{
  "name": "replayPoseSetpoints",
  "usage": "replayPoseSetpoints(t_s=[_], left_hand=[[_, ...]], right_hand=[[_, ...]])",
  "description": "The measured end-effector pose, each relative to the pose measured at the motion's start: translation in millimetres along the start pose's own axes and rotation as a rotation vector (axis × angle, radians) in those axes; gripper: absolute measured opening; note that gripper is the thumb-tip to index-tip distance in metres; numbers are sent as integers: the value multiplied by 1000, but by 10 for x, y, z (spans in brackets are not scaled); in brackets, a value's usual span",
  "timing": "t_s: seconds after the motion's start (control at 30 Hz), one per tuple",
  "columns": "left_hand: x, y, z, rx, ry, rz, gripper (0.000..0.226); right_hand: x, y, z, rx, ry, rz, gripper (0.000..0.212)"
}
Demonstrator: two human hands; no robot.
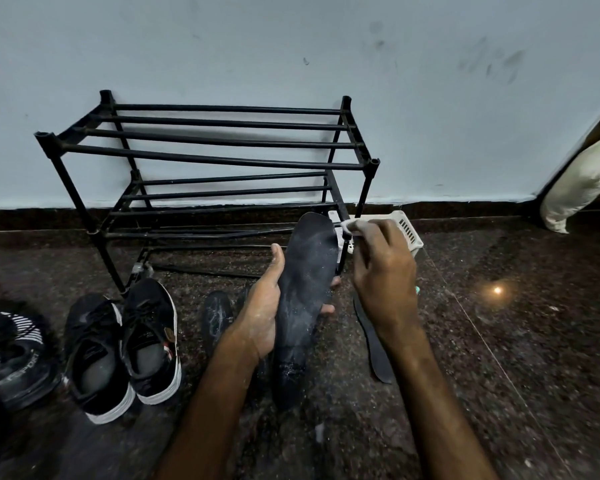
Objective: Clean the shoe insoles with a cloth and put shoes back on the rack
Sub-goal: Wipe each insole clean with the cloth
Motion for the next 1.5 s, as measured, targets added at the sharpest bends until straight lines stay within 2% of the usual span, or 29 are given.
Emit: replayPoseSetpoints(t_s=[0.1, 0.17, 0.33, 0.4, 0.47, 0.63, 0.7, 0.83, 0.93, 1.0, 1.07, 1.13, 1.2, 1.33, 1.4, 1.5], left_hand=[[-122, -17, -31, 19, -42, -68, 66], [-161, -28, -39, 16, -46, -50, 65], [-38, -69, 1, 36, -47, 45, 75], [-10, -74, 13, 43, -28, 20, 75], [-1, -75, 31, 49, -15, -5, 76], [-50, -95, 11, 76, 64, -62, 75], [-60, -97, 17, 75, 53, -45, 74], [-48, -133, 54, 86, 87, -45, 82], [-14, -113, 44, 81, 111, -109, 93], [40, -66, 39, 33, 143, -122, 92], [44, -26, 36, -16, 156, -109, 91], [-21, -16, 19, -13, 137, -52, 89], [-71, -43, 43, 0, 159, -32, 90], [-7, -28, 56, 3, 157, -87, 107], [3, -35, 51, -30, 162, -98, 94], [-78, -73, 28, -24, 105, -61, 82]], right_hand=[[-158, -162, -48, 192, -133, 42, 25], [-256, -152, 6, 217, -183, 26, 24], [-69, 232, 200, -131, -3, 50, 24], [48, 285, 178, -158, 53, 81, 28], [96, 231, 91, -111, 37, 114, 31], [-145, -9, -174, 39, -236, 103, 26], [-226, -7, -247, 82, -288, 106, 24], [-253, -91, -317, 5, -268, 178, 19], [-233, -232, -335, 3, -462, 303, 17], [-151, -209, -310, -17, -577, 303, 15], [-102, -143, -271, -57, -540, 204, 11], [-117, -159, -235, -106, -394, 105, 8], [-176, -285, -217, -106, -321, 136, 10], [-156, -370, -275, -134, -507, 265, 12], [-122, -268, -255, -201, -494, 158, 13], [-152, -237, -175, -229, -305, 33, 10]])
Point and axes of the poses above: each hand's wrist, its own z-axis towards the middle knuckle, its own x-axis out of the back of the hand, y = z × x, the point moved 1 cm from there along z, towards the middle knuckle, and after that the axes turned 12 degrees about z, right-handed, at the moved point
